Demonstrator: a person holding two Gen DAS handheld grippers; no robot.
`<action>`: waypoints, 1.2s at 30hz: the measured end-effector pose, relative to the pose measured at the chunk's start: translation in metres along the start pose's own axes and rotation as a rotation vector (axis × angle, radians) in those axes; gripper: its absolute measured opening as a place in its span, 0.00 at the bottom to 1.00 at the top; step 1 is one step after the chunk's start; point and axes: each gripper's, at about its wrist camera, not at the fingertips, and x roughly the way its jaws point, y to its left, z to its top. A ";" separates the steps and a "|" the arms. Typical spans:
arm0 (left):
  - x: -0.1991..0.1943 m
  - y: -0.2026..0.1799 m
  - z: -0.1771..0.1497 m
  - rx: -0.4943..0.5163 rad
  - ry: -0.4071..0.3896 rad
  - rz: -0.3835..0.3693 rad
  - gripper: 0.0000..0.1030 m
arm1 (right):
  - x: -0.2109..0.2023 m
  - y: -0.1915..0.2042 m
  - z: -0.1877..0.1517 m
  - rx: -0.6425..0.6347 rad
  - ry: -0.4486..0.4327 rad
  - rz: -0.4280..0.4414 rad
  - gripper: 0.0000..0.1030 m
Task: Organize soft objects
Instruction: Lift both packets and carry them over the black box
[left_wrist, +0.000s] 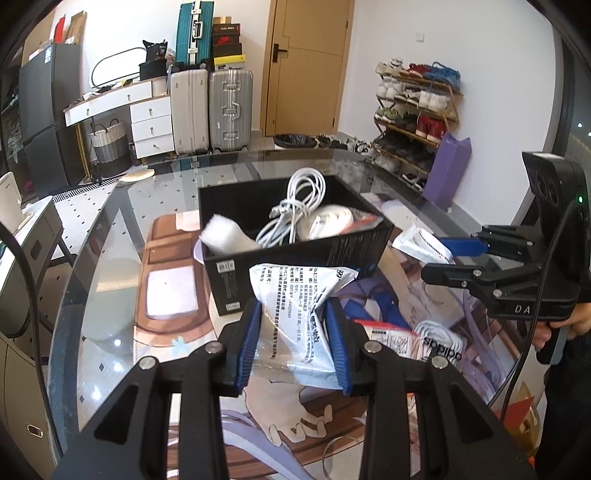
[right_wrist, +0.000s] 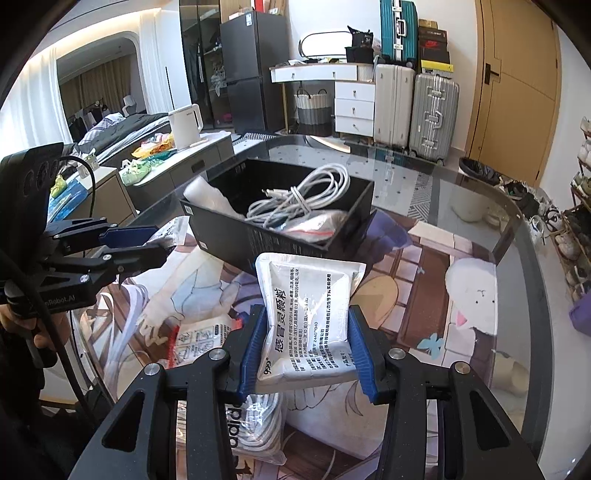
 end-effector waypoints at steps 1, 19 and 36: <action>-0.002 0.001 0.001 -0.001 -0.007 0.002 0.33 | -0.003 0.001 0.001 -0.003 -0.008 -0.003 0.43; -0.007 0.007 0.029 -0.012 -0.087 0.020 0.33 | -0.026 0.003 0.015 0.014 -0.103 -0.012 0.43; 0.009 0.023 0.051 -0.024 -0.103 0.051 0.33 | -0.021 0.005 0.043 0.013 -0.149 -0.015 0.43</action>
